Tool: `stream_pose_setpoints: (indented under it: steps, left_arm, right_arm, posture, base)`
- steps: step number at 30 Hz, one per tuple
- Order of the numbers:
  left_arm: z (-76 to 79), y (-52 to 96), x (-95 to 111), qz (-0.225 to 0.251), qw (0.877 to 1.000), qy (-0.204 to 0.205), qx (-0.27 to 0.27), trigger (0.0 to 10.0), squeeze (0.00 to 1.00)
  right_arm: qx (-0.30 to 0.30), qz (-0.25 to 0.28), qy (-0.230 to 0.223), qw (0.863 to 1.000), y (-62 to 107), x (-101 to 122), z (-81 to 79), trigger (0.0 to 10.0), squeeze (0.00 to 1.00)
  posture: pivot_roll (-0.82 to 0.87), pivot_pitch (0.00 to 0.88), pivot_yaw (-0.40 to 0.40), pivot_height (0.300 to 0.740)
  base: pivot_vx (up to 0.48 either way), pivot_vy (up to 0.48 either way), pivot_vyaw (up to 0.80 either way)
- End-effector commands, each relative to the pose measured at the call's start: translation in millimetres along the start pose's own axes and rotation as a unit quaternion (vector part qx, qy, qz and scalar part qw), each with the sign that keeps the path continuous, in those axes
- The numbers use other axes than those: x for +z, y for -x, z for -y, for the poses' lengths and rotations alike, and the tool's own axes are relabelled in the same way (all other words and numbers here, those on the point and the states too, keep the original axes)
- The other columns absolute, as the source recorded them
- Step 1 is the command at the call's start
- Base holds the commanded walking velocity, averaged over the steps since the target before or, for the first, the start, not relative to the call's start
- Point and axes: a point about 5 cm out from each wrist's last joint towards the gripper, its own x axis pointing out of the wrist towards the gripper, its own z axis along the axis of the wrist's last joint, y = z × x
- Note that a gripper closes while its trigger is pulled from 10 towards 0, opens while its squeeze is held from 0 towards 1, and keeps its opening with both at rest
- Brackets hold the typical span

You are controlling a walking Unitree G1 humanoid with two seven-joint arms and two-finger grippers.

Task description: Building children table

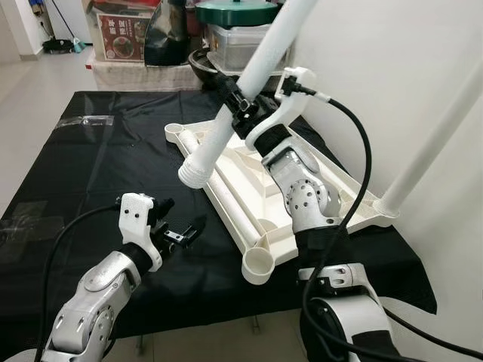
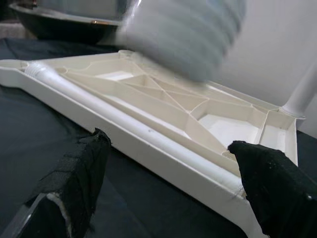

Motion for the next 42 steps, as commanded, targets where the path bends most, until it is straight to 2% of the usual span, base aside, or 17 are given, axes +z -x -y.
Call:
stream_pose_setpoints:
  steps: [1, 4, 9, 13, 15, 16, 18, 31, 36, 37, 42]
  left_arm:
    - [-0.6, -0.9, 2.1, 0.002, 1.000, -0.004, -0.010, 10.0, 0.00]
    - [0.7, -5.0, 5.3, 0.002, 1.000, -0.013, -0.028, 10.0, 0.00]
    - [0.3, -8.9, 8.7, 0.003, 0.999, -0.019, -0.041, 10.0, 0.00]
    - [2.8, -14.7, 10.7, 0.000, 0.998, -0.024, -0.066, 10.0, 0.00]
    - [2.8, -14.7, 10.7, 0.000, 0.998, -0.024, -0.066, 10.0, 0.00]
    - [5.2, -17.5, 12.6, -0.001, 0.996, -0.029, -0.084, 10.0, 0.00]
    - [6.1, -19.1, 14.1, -0.003, 0.995, -0.033, -0.094, 10.0, 0.00]
    - [15.3, -17.8, 8.7, -0.027, 0.989, -0.049, -0.139, 10.0, 0.00]
    - [16.5, -15.3, 3.1, -0.039, 0.987, -0.055, -0.148, 10.0, 0.00]
    - [20.8, -15.0, -0.2, -0.047, 0.984, -0.065, -0.162, 10.0, 0.00]
    - [25.0, -15.3, -0.5, -0.050, 0.980, -0.075, -0.178, 10.0, 0.00]
  right_arm:
    - [0.028, -0.001, -0.001, 1.000, 0.1, -0.2, -8.3, 0.0, 0.00]
    - [0.076, -0.016, -0.006, 0.997, 4.7, -8.3, -20.8, 0.0, 0.00]
    - [0.112, -0.029, -0.006, 0.993, 7.7, -14.9, -30.4, 0.0, 0.00]
    - [0.160, -0.040, -0.026, 0.986, 11.6, -20.6, -43.7, 0.0, 0.00]
    - [0.160, -0.040, -0.026, 0.986, 11.6, -20.6, -43.7, 0.0, 0.00]
    - [0.195, -0.052, -0.034, 0.979, 16.0, -25.6, -51.5, 0.0, 0.00]
    - [0.216, -0.062, -0.036, 0.974, 18.7, -29.6, -56.0, 0.0, 0.00]
    - [0.256, -0.085, -0.014, 0.963, 23.3, -38.7, -58.9, 0.0, 0.00]
    - [0.280, -0.093, -0.005, 0.955, 24.5, -38.6, -63.5, 0.0, 0.00]
    - [0.293, -0.101, -0.003, 0.951, 23.3, -40.4, -67.9, 0.0, 0.00]
    - [0.305, -0.109, -0.012, 0.946, 22.3, -42.2, -71.9, 0.0, 0.00]
  posture:
    - [0.11, 0.000, -0.071, 0.740]
    - [0.12, 0.000, -0.073, 0.740]
    - [0.12, 0.000, -0.072, 0.740]
    - [0.12, 0.000, -0.069, 0.740]
    - [0.12, 0.000, -0.069, 0.740]
    - [0.12, 0.000, -0.070, 0.740]
    - [0.12, 0.000, -0.070, 0.740]
    - [0.13, 0.000, -0.063, 0.740]
    - [0.13, 0.000, -0.059, 0.740]
    - [0.13, 0.000, -0.055, 0.740]
    - [0.13, 0.000, -0.057, 0.740]
  base:
    - [0.000, 0.000, 0.00]
    - [0.000, 0.000, 0.00]
    - [0.000, 0.000, 0.00]
    - [0.000, 0.000, 0.00]
    - [0.000, 0.000, 0.00]
    - [0.000, 0.000, 0.00]
    - [0.000, 0.000, 0.00]
    - [0.000, 0.000, 0.00]
    - [0.000, 0.000, 0.00]
    - [0.000, 0.000, 0.00]
    - [0.000, 0.000, 0.00]
